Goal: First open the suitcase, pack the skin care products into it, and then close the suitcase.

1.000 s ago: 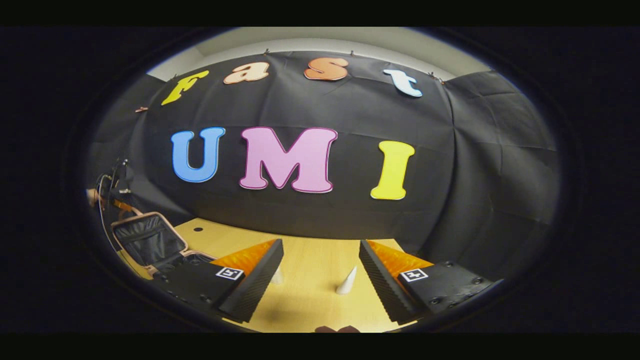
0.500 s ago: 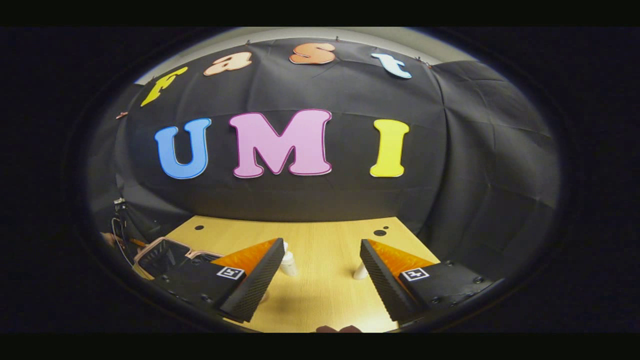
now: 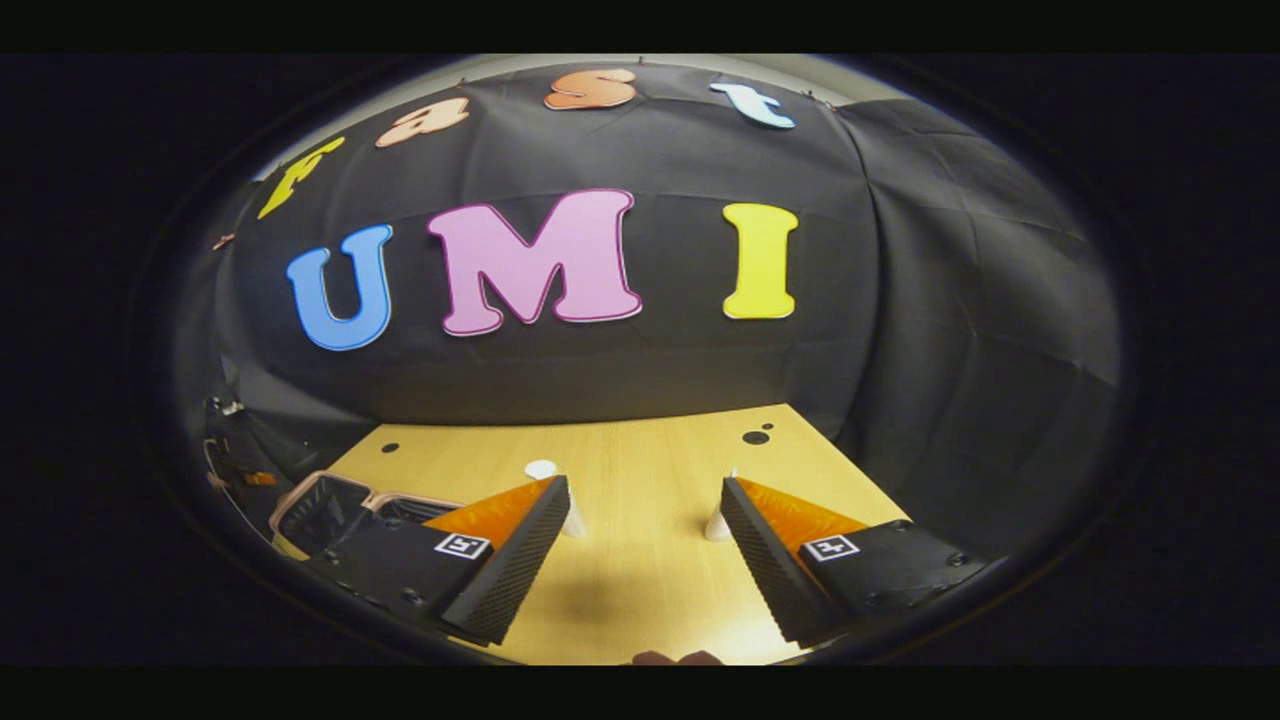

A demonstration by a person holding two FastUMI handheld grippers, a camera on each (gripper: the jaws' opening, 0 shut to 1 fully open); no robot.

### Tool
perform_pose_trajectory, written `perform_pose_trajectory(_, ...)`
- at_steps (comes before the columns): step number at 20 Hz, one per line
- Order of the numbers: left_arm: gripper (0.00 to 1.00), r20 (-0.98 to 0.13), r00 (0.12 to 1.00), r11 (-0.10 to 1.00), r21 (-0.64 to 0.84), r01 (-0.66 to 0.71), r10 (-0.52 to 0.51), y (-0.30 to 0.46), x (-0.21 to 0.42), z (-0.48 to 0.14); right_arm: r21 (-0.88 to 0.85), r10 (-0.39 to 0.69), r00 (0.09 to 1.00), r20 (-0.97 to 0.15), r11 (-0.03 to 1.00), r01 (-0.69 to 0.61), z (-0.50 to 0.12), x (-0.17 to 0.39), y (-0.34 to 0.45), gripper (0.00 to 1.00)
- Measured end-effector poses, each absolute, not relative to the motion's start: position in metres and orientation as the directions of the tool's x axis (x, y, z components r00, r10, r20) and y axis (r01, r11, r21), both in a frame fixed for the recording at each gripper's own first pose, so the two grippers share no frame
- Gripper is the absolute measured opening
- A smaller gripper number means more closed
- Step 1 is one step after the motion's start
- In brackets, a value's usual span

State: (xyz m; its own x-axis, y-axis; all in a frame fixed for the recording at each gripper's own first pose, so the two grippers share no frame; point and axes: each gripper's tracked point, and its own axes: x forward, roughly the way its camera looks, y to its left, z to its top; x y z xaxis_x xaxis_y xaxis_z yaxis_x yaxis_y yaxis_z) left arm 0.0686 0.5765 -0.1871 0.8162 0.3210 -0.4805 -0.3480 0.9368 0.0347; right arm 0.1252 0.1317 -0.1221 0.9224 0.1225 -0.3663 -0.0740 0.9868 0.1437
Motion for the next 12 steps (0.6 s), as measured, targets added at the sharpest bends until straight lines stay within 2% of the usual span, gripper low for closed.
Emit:
perform_pose_trajectory(4,0.87,-0.426,0.893,0.987,0.116,-0.107,0.147,0.426,0.090,-0.155,0.153,0.113,0.914,-0.389,0.987,-0.057,-0.145,0.134,0.114,0.97)
perform_pose_trajectory(6,0.88,-0.401,0.916,0.992,0.123,0.034,0.019,0.343,0.109,-0.141,0.141,0.106,0.913,-0.395,0.989,-0.053,-0.157,0.139,0.105,0.97)
perform_pose_trajectory(9,0.99,-0.359,0.916,0.977,0.045,0.206,-0.177,0.211,0.136,-0.124,0.142,0.120,0.897,-0.425,0.988,-0.065,-0.181,0.146,0.099,0.98)
perform_pose_trajectory(12,0.98,-0.375,0.878,0.950,-0.032,0.310,-0.299,0.102,0.163,-0.140,0.152,0.150,0.877,-0.457,0.984,-0.089,-0.205,0.164,0.100,0.98)
